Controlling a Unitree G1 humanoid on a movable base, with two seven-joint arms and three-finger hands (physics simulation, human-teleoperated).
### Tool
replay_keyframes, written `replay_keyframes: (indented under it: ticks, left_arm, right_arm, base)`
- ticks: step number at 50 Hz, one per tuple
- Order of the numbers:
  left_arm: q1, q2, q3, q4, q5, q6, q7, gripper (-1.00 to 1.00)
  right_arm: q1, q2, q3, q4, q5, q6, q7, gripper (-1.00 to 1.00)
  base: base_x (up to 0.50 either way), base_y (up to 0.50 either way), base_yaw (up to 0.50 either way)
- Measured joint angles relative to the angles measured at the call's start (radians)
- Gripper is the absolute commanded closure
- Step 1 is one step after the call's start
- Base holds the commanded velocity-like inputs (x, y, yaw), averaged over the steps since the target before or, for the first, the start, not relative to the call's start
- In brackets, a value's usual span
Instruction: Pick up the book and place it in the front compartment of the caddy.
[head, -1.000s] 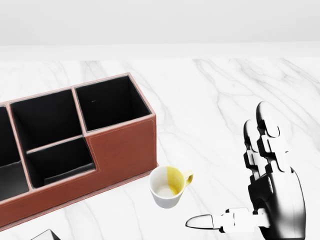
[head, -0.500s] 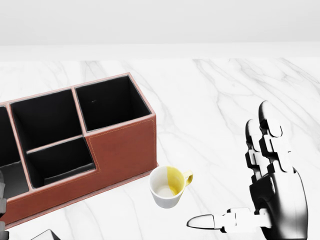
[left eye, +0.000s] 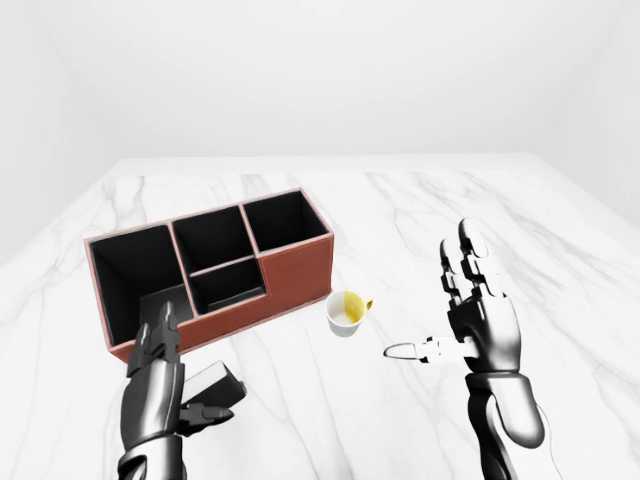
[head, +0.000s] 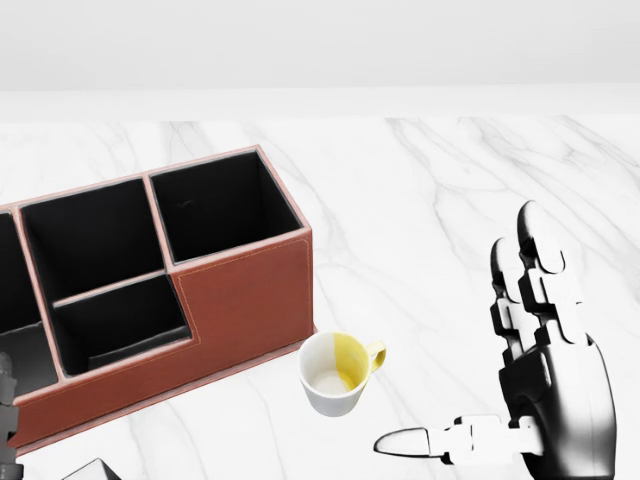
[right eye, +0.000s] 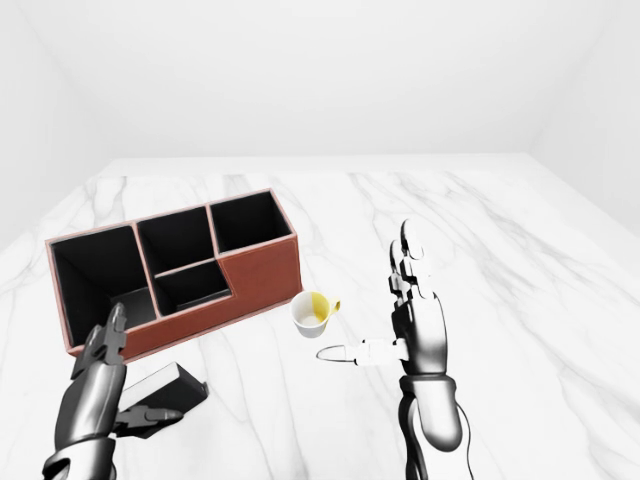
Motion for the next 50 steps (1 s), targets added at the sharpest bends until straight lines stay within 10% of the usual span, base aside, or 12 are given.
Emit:
replay_keyframes:
  ticks: [42, 45, 47, 48, 50]
  left_arm:
    - [-0.074, 0.061, -0.013, 0.199, 0.005, 0.0, 0.023, -1.0]
    - [-0.075, 0.065, -0.015, 0.212, 0.008, 0.0, 0.023, -0.69]
    - [-0.076, 0.069, -0.017, 0.217, 0.013, 0.0, 0.023, 0.56]
    - [-0.077, 0.071, -0.018, 0.219, 0.016, 0.0, 0.023, 0.87]
    - [-0.078, 0.076, -0.02, 0.221, 0.021, 0.0, 0.02, 0.92]
  right_arm:
    - [0.0, 0.002, -0.015, -0.015, 0.018, 0.0, 0.001, -0.99]
    - [0.001, 0.003, -0.016, -0.018, 0.018, 0.0, 0.0, -0.98]
    - [0.002, 0.003, -0.016, -0.019, 0.019, 0.0, -0.001, -0.99]
    - [0.002, 0.003, -0.016, -0.02, 0.019, 0.0, -0.001, -0.99]
    - [0.002, 0.003, -0.015, -0.021, 0.019, 0.0, -0.001, -0.98]
  base:
    - [0.0, 0.0, 0.0]
    - [0.0, 0.0, 0.0]
    - [0.0, 0.0, 0.0]
    - [0.0, 0.0, 0.0]
    - [0.0, 0.0, 0.0]
